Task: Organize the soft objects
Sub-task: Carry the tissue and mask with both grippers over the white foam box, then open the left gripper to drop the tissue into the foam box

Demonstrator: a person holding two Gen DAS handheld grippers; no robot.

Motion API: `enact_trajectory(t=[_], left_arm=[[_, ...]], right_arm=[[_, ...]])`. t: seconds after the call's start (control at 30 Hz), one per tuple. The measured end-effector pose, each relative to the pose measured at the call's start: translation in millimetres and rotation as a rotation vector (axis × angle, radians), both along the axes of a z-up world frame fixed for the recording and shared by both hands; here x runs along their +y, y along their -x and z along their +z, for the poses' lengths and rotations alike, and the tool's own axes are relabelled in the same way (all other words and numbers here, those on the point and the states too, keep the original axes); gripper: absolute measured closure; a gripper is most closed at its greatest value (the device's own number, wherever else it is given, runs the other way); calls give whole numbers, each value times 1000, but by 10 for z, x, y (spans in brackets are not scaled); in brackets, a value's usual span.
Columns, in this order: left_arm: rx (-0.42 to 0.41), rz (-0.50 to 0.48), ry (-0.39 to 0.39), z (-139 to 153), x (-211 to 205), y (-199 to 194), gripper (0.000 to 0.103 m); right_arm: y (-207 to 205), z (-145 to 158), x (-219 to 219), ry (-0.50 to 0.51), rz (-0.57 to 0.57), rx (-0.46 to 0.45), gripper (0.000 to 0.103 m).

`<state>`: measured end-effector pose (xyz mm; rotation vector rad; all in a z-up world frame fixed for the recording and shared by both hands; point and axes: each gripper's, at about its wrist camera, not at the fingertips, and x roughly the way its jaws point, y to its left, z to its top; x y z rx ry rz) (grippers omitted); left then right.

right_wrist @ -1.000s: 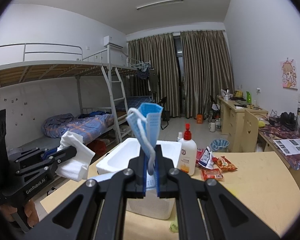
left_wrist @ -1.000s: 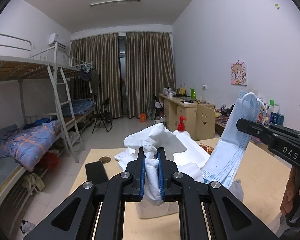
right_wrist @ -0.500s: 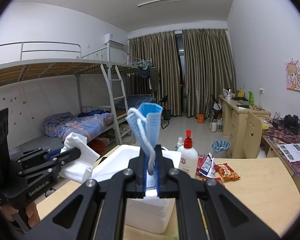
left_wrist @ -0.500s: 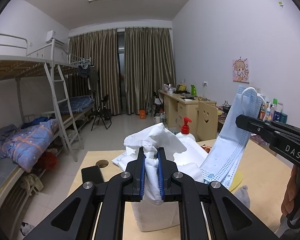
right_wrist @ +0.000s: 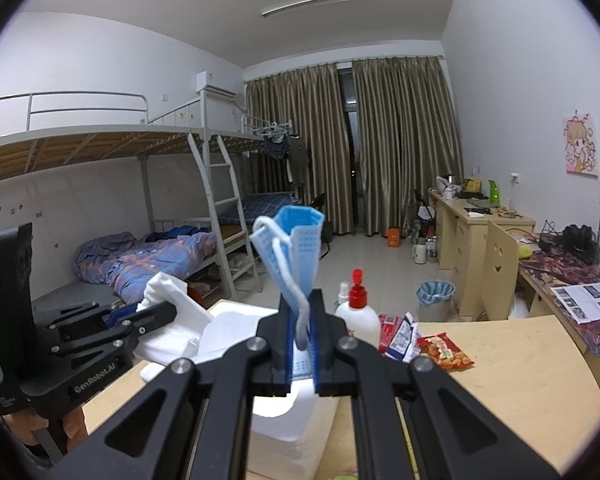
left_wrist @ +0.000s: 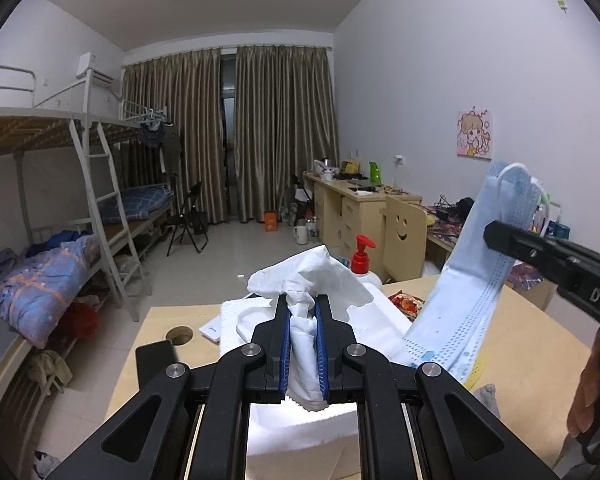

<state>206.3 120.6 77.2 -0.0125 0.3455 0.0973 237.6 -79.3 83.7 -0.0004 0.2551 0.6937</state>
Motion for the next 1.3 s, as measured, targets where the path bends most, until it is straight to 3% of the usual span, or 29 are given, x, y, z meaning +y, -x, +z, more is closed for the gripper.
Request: enact_trajectory(t=[0.8, 0.83, 0.9, 0.93, 0.97, 1.07, 1.3], left_arm=[[95, -1, -11, -188, 83, -559, 89], [96, 4, -17, -193, 81, -568, 82], [95, 15, -29, -197, 89, -565, 52], [88, 26, -39, -195, 89, -556, 26], [68, 38, -45, -187, 95, -528, 13], [30, 79, -72, -163, 94, -460, 4], [16, 92, -79, -150, 156, -354, 3]], right_arm=[[-239, -32, -34, 3, -66, 27, 94], [-239, -32, -28, 4, -68, 28, 94], [-245, -31, -27, 4, -70, 28, 94], [-244, -28, -30, 5, -72, 27, 94], [-243, -24, -34, 5, -72, 26, 94], [-237, -9, -35, 4, -74, 24, 94], [-220, 1, -48, 3, -70, 18, 94]])
